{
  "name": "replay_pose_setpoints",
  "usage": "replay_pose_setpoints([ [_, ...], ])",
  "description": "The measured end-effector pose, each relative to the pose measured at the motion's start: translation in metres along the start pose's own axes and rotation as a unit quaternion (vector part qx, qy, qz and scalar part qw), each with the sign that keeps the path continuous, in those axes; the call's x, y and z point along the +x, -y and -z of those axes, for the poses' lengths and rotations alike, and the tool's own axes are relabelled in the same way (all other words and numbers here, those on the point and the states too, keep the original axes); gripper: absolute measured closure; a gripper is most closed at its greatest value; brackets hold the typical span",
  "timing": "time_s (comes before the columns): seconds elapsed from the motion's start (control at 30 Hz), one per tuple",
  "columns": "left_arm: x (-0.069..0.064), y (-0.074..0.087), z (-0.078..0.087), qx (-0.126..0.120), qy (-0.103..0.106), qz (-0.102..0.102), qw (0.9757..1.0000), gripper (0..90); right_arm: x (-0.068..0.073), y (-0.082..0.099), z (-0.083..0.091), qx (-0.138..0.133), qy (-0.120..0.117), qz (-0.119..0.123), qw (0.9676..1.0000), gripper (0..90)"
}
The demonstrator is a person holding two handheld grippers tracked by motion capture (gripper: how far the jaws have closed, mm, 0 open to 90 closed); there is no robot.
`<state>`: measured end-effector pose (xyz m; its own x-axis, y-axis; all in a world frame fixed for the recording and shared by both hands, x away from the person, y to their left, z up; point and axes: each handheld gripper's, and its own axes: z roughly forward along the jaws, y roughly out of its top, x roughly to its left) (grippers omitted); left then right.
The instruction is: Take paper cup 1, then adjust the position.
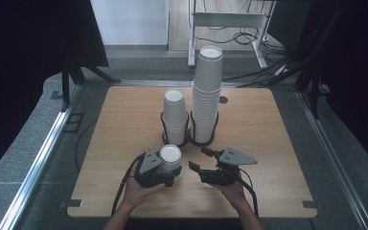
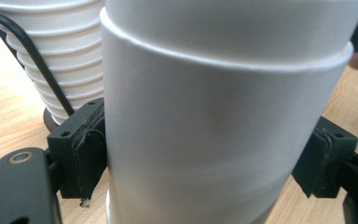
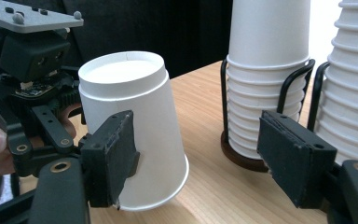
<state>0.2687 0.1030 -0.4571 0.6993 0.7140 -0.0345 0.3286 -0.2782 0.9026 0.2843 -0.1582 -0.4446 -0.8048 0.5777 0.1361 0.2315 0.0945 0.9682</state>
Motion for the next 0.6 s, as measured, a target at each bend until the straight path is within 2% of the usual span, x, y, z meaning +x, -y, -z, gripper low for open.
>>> replay_pose_setpoints([
  [0.2,-0.005,-0.004,-0.005,0.005,-0.004,-0.012,0.9999,16.7,0.004,-0.001,0.004,-0.005,-0.008,-0.005,0.9999,26.9],
  [0.47,-0.011,-0.002,-0.014,0.016,0.010,-0.022,0.9996,16.7,0.012,-0.005,0.003,-0.009,-0.017,0.000,0.9998,24.0],
  [0.6,-0.016,-0.001,-0.019,0.024,0.015,-0.033,0.9990,16.7,0.015,-0.005,-0.001,-0.005,-0.024,0.001,0.9997,22.3],
])
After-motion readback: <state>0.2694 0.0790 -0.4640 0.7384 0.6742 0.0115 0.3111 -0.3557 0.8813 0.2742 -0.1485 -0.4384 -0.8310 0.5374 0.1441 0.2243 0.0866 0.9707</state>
